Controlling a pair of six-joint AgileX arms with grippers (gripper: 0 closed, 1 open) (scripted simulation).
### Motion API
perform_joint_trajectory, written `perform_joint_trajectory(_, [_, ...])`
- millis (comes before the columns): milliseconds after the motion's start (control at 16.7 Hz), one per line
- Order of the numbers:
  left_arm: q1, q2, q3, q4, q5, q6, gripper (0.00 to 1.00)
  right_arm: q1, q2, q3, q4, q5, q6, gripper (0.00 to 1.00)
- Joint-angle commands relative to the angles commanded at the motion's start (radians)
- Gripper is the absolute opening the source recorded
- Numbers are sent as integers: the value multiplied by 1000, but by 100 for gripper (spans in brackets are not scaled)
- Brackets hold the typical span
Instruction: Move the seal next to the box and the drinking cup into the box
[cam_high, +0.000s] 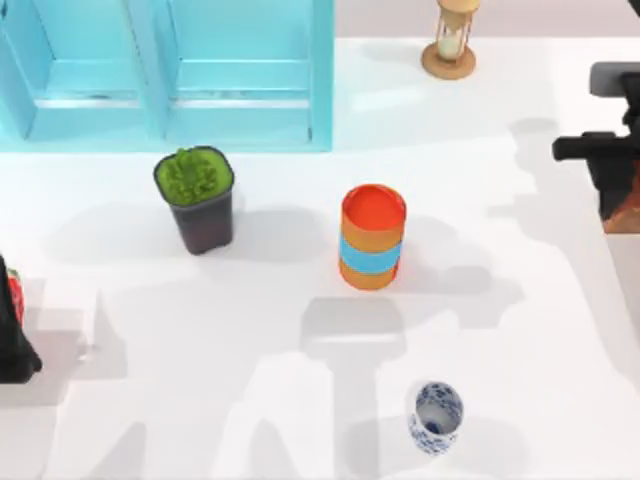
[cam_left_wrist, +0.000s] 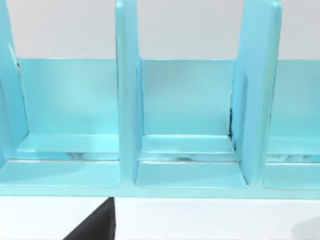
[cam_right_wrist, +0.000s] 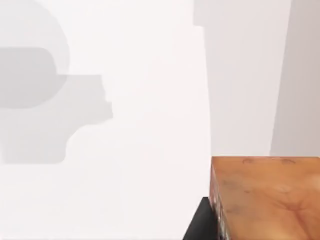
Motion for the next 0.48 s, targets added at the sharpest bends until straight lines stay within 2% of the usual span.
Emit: perform_joint_trajectory(480, [0,0,0,0,0,0,100,1,12,-75,90,0,1,0])
